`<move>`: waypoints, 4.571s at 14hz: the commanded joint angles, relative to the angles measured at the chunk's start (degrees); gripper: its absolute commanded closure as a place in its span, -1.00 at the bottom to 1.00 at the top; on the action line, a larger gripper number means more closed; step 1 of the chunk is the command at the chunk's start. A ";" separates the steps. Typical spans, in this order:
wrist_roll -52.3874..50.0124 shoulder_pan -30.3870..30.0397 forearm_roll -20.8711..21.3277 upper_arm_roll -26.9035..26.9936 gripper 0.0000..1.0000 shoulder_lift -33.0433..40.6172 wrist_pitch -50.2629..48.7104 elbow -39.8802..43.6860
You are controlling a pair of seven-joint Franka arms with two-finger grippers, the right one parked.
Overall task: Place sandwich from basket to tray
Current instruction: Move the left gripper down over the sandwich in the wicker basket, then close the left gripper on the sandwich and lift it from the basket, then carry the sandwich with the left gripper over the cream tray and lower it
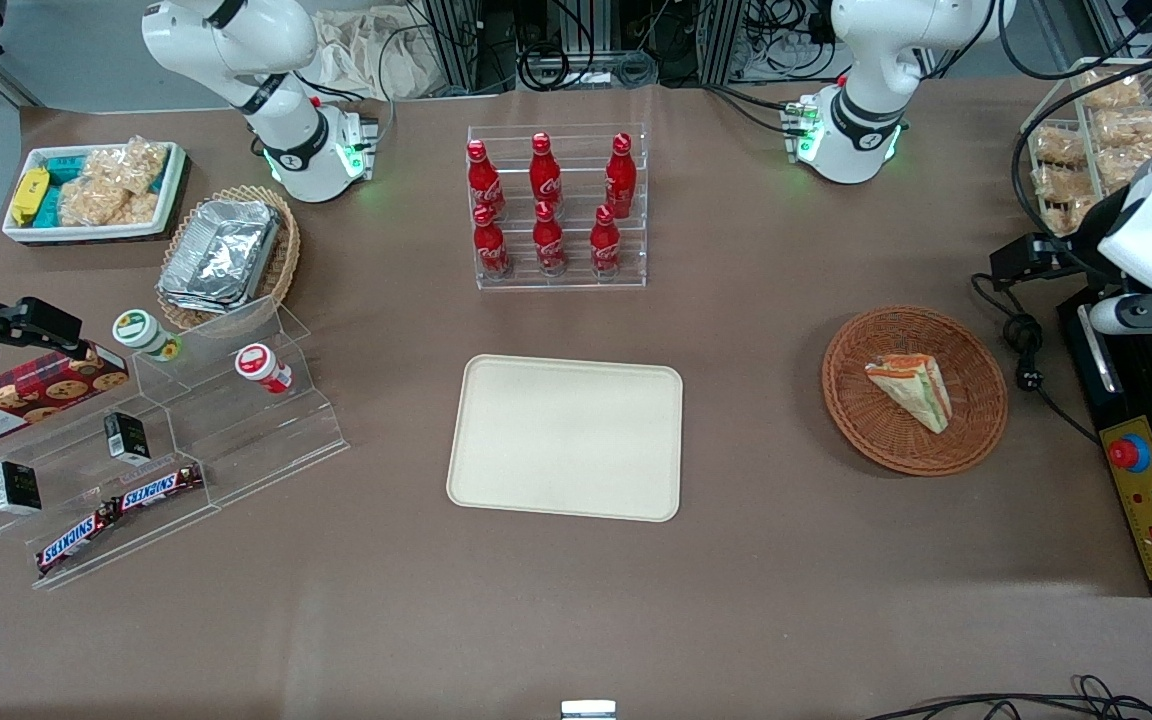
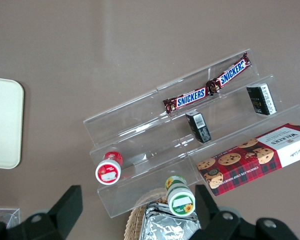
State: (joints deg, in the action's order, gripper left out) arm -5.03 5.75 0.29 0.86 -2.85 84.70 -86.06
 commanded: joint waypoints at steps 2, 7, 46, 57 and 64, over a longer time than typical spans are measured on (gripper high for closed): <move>-0.15 -0.30 0.51 0.46 -1.00 0.30 -1.38 1.34; -17.17 -0.39 0.24 0.55 -0.99 1.53 1.06 -3.39; -31.09 -3.82 -0.73 -14.54 1.00 -1.54 26.47 -26.53; -34.68 3.47 11.37 -29.07 1.00 -25.60 52.93 -19.78; -36.98 5.06 21.51 -28.72 0.53 -35.82 55.31 -13.78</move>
State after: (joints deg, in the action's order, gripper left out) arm -40.42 9.73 20.45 -28.24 -38.01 140.18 -102.05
